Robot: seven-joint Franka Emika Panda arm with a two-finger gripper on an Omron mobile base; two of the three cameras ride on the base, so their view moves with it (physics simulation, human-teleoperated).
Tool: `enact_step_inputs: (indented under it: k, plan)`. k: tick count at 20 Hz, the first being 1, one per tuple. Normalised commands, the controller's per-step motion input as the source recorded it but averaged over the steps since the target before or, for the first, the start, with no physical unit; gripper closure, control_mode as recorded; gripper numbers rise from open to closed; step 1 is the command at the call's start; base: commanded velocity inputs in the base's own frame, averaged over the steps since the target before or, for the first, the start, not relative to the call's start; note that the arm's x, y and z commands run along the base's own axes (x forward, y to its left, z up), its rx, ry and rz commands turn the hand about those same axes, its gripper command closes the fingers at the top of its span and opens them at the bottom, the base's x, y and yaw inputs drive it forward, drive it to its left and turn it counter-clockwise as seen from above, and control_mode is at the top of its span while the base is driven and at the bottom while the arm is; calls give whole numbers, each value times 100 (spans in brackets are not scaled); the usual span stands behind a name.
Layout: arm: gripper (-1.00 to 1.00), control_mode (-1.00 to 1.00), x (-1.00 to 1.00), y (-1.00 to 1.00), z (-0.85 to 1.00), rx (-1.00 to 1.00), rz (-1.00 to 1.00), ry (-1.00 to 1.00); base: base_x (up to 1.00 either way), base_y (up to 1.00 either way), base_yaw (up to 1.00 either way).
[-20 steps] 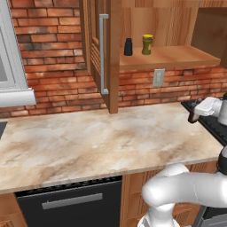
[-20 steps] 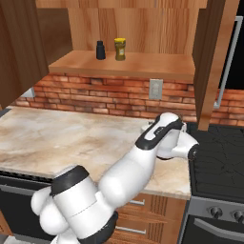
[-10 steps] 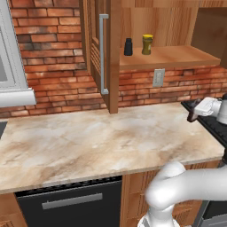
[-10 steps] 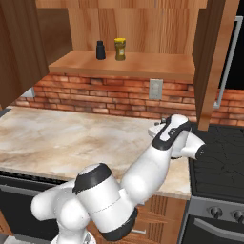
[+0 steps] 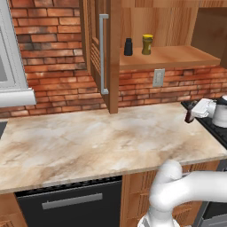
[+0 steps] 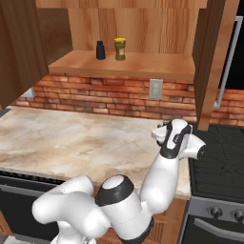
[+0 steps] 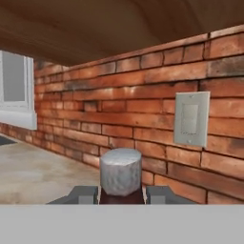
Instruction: Collect the turmeric, ketchup, and shaker from the cabinet and place them next to the stove.
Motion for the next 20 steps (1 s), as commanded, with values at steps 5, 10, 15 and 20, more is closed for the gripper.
enact_step_inputs:
  k: [5, 10, 15, 20]
  plan:
    - [100, -100, 35, -12, -27, -6, 0, 0, 0, 0, 0]
    - [100, -100, 23, -25, -33, -7, 0, 0, 0, 0, 0]
    - [100, -100, 17, -23, -23, -2, 0, 1, 0, 0, 0]
    - [100, -100, 19, -17, -20, 0, 0, 3, 0, 0, 0]
